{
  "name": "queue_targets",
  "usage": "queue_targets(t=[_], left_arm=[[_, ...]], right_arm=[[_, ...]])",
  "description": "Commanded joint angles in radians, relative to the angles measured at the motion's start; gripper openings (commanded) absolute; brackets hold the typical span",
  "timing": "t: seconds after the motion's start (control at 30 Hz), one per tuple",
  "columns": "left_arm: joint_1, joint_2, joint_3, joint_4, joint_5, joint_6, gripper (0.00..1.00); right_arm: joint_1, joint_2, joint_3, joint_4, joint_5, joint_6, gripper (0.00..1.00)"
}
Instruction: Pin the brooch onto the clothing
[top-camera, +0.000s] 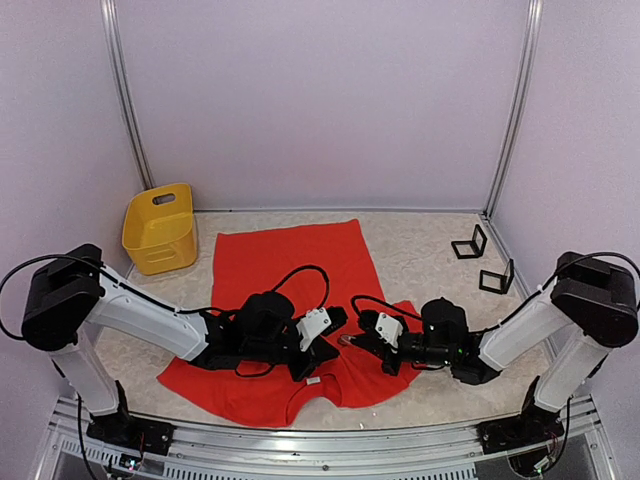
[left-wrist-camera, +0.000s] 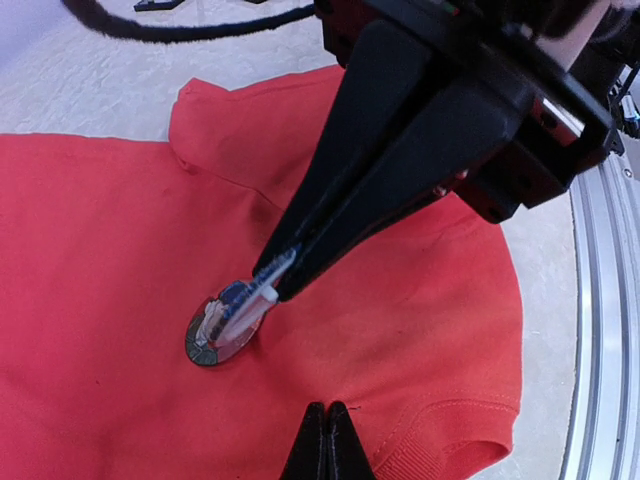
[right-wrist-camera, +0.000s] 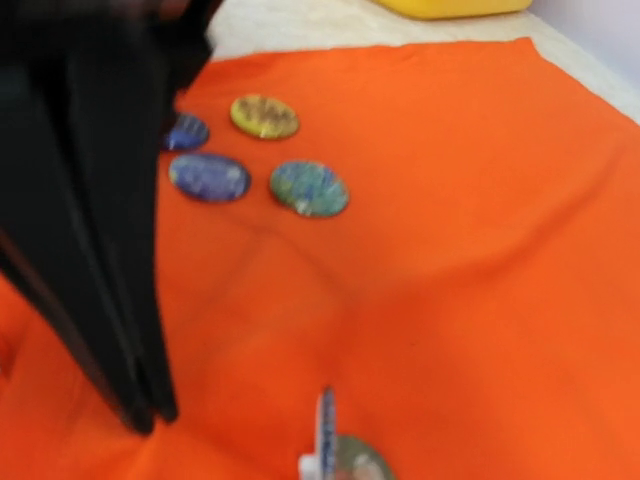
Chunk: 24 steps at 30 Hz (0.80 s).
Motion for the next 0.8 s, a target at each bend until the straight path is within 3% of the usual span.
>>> queue_targets(t=[0.0, 0.33, 0.77], left_arm=[[-0.007, -0.032, -0.011, 0.04, 0.024, -0.021, 0.0], [-0.007, -0.029, -0.009, 0.057, 0.0, -0.025, 0.0], [0.001, -0.034, -0.024, 0.051, -0.023, -0.013, 0.0]], right_arm=[[0.028, 0.065, 0.009, 0.081, 0.047, -0.07, 0.0], [0.092, 0.136, 0.018, 0.097, 0.049, -0.069, 0.0], [0.094, 0.051, -0.054, 0.222, -0.069, 0.032, 0.0]])
